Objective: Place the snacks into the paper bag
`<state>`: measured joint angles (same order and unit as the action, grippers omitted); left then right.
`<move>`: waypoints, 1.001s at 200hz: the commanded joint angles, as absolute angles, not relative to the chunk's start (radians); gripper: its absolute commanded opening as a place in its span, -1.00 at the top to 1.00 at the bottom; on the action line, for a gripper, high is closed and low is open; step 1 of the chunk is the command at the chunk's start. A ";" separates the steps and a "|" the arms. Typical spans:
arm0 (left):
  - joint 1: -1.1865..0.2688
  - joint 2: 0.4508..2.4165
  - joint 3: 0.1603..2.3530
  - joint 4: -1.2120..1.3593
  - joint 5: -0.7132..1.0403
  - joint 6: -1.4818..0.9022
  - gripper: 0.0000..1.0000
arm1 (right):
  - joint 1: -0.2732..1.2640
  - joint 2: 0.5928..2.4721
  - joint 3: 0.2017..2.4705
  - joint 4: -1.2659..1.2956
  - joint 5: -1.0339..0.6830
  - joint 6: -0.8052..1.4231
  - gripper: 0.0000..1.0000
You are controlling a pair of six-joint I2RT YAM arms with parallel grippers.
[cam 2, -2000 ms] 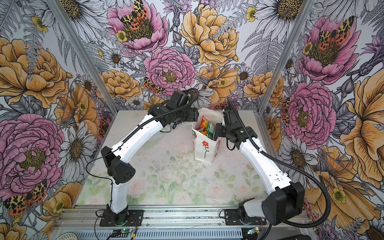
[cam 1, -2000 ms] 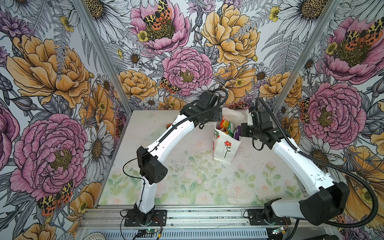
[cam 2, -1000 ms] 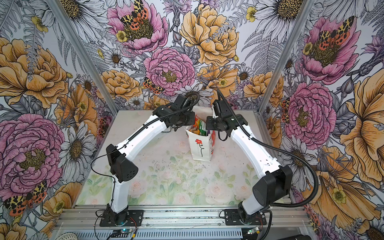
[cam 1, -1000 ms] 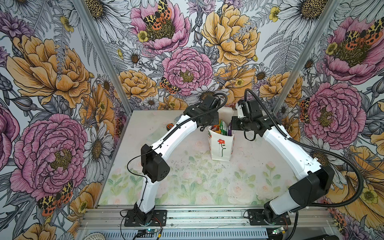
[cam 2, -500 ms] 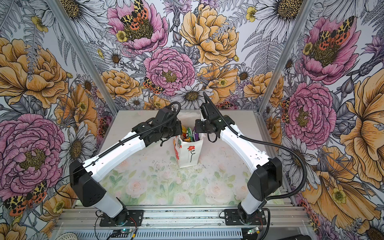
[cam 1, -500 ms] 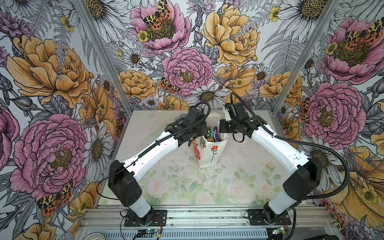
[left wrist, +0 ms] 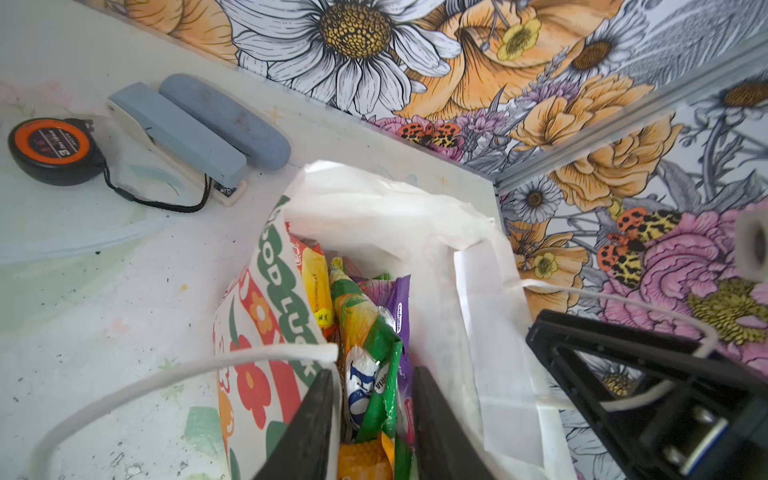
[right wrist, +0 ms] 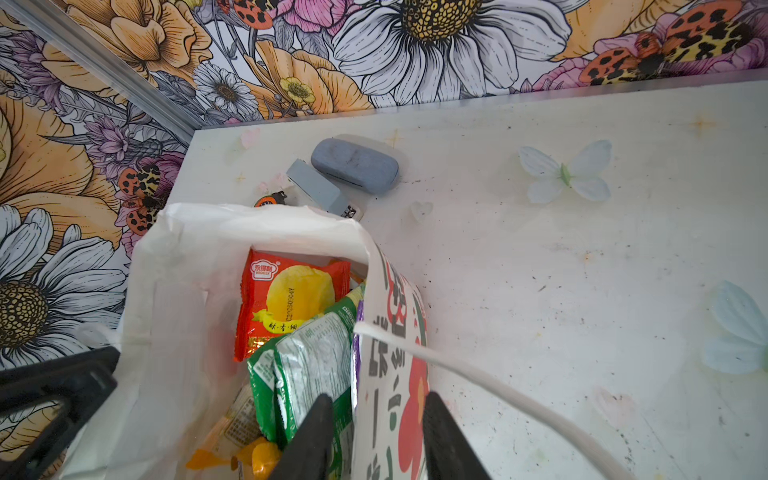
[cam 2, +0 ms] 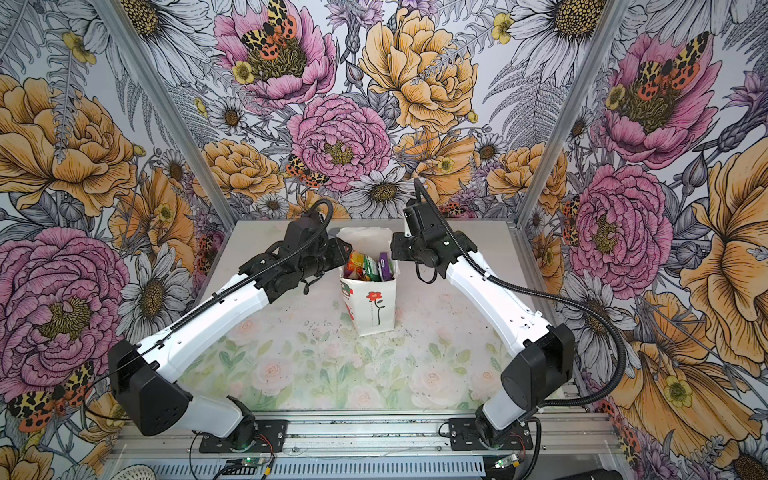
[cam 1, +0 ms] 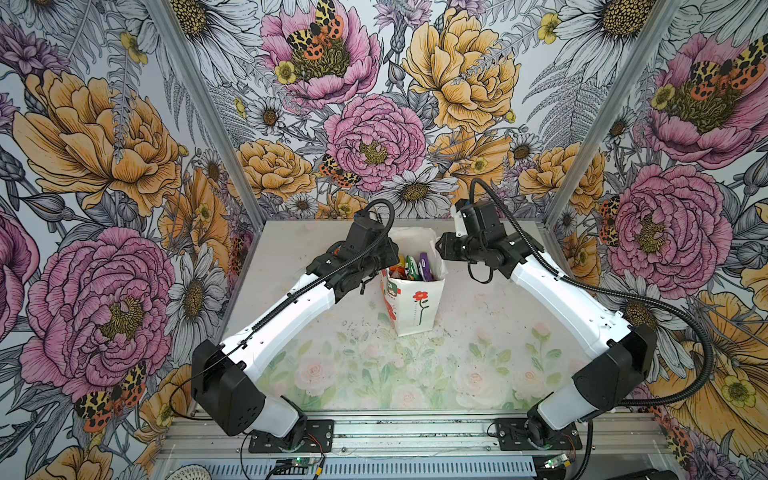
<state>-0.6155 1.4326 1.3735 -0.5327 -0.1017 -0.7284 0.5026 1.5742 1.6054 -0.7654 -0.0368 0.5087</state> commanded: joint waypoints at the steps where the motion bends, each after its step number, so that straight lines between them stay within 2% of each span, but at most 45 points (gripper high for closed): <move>1: -0.595 1.396 1.346 -0.463 -0.066 -0.741 0.08 | 0.504 1.551 1.621 -0.744 -0.064 0.527 0.18; 18: -0.591 1.369 1.331 -0.465 -0.075 -0.733 -0.01 | 0.503 1.536 1.619 -0.744 -0.057 0.531 0.05; 55: -0.584 1.331 1.389 -0.556 -0.066 -0.622 -0.54 | 0.502 1.479 1.611 -0.749 -0.046 0.492 -0.23; 83: -0.568 1.258 1.419 -0.623 -0.107 -0.521 -0.78 | 0.498 1.419 1.592 -0.747 -0.032 0.441 -0.41; 95: -0.559 1.217 1.405 -0.627 -0.137 -0.493 -0.97 | 0.497 1.388 1.577 -0.744 -0.014 0.417 -0.53; 113: -0.539 1.152 1.366 -0.626 -0.195 -0.467 -0.97 | 0.498 1.346 1.553 -0.742 0.019 0.374 -0.72; 169: -0.524 0.931 1.140 -0.535 -0.468 -0.441 -0.98 | 0.496 1.127 1.341 -0.606 0.219 0.294 -0.90; 200: -0.523 0.833 1.005 -0.507 -0.682 -0.446 -0.98 | 0.495 0.969 1.155 -0.466 0.484 0.297 -0.97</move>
<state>-0.5323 0.8879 1.0782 -0.5472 -0.4610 -0.4667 0.5026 1.0763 1.2572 -0.6151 0.2314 0.3195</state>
